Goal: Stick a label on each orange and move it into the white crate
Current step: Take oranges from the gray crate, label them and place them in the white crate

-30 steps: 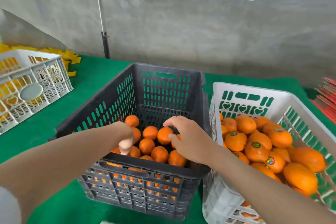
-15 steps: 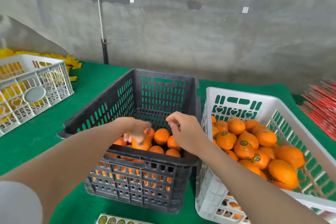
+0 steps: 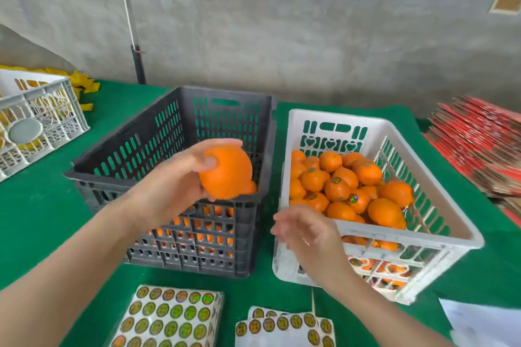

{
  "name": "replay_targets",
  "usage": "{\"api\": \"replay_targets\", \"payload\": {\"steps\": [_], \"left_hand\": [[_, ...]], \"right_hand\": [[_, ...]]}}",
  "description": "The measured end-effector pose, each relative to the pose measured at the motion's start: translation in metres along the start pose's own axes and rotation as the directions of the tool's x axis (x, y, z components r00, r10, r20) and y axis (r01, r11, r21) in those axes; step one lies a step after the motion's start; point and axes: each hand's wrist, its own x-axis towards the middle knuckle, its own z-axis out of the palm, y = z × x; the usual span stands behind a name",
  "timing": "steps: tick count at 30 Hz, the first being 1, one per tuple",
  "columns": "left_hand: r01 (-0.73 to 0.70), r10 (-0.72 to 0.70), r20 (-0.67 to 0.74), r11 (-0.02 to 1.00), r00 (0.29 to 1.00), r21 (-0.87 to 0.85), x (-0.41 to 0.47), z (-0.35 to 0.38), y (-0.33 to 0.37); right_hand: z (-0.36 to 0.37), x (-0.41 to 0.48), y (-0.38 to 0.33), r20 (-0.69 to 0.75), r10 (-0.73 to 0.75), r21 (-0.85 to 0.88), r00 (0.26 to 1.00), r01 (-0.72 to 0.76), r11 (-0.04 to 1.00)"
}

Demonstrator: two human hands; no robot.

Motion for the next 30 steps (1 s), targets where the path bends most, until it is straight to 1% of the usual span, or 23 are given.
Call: {"api": "replay_targets", "payload": {"steps": [1,2,3,4,5,6,7,8,9,11,15,16,18,20,22,24,27,28,30], "left_hand": [[0.052,-0.052,0.002,0.998,0.999,0.021,-0.007,0.010,-0.011],[0.113,-0.113,0.003,0.993,0.994,0.035,-0.013,0.020,-0.024],[0.177,-0.178,0.007,0.983,0.984,0.045,-0.019,0.030,-0.039],[0.243,-0.243,0.009,0.969,0.970,0.042,-0.024,0.039,-0.054],[0.308,-0.308,0.010,0.951,0.951,0.019,-0.029,0.047,-0.069],[0.372,-0.371,0.006,0.928,0.928,-0.024,-0.033,0.054,-0.084],[0.428,-0.430,-0.008,0.900,0.903,-0.082,-0.037,0.059,-0.099],[0.470,-0.477,-0.025,0.872,0.879,-0.137,-0.041,0.063,-0.112],[0.495,-0.508,-0.042,0.852,0.860,-0.170,-0.044,0.065,-0.125],[0.524,-0.542,-0.079,0.834,0.836,-0.175,-0.049,0.066,-0.146],[0.566,-0.594,-0.181,0.804,0.784,-0.184,-0.051,0.066,-0.174],[0.570,-0.598,-0.206,0.801,0.775,-0.185,-0.050,0.066,-0.178],[0.575,-0.598,-0.245,0.801,0.763,-0.163,-0.048,0.067,-0.186],[0.579,-0.592,-0.264,0.804,0.761,-0.134,-0.046,0.069,-0.191],[0.581,-0.586,-0.265,0.807,0.766,-0.104,-0.043,0.072,-0.195],[0.583,-0.578,-0.253,0.810,0.775,-0.064,-0.039,0.075,-0.196],[0.593,-0.571,-0.220,0.804,0.791,0.045,-0.036,0.077,-0.196],[0.589,-0.568,-0.197,0.805,0.799,0.071,-0.035,0.077,-0.196],[0.577,-0.563,-0.137,0.809,0.815,0.111,-0.034,0.077,-0.197]], "right_hand": [[0.000,-0.015,0.015,0.122,0.087,-0.125,0.989,-0.071,0.990],[0.000,-0.028,0.031,0.274,0.202,-0.280,0.940,-0.123,0.952],[0.001,-0.040,0.048,0.410,0.336,-0.441,0.848,-0.138,0.887],[0.003,-0.050,0.065,0.481,0.470,-0.584,0.740,-0.129,0.801],[0.004,-0.058,0.080,0.491,0.583,-0.699,0.647,-0.108,0.707],[0.004,-0.064,0.089,0.474,0.658,-0.776,0.585,-0.075,0.626],[0.005,-0.068,0.096,0.452,0.700,-0.821,0.552,-0.048,0.568],[0.006,-0.070,0.102,0.434,0.709,-0.842,0.556,-0.030,0.539],[0.008,-0.072,0.105,0.427,0.697,-0.847,0.576,-0.017,0.532],[0.008,-0.075,0.108,0.397,0.677,-0.851,0.619,-0.028,0.525],[0.005,-0.080,0.115,0.340,0.628,-0.821,0.700,-0.105,0.562],[0.004,-0.082,0.117,0.339,0.619,-0.809,0.708,-0.117,0.576],[0.003,-0.082,0.119,0.352,0.633,-0.798,0.690,-0.132,0.588],[0.004,-0.083,0.121,0.368,0.651,-0.812,0.664,-0.112,0.573],[0.005,-0.083,0.121,0.363,0.651,-0.818,0.666,-0.108,0.565],[0.003,-0.083,0.122,0.331,0.627,-0.793,0.705,-0.152,0.590],[-0.001,-0.081,0.118,0.272,0.560,-0.742,0.782,-0.200,0.640],[-0.003,-0.080,0.117,0.254,0.546,-0.715,0.799,-0.225,0.662],[-0.007,-0.079,0.114,0.238,0.541,-0.630,0.807,-0.296,0.718]]}}
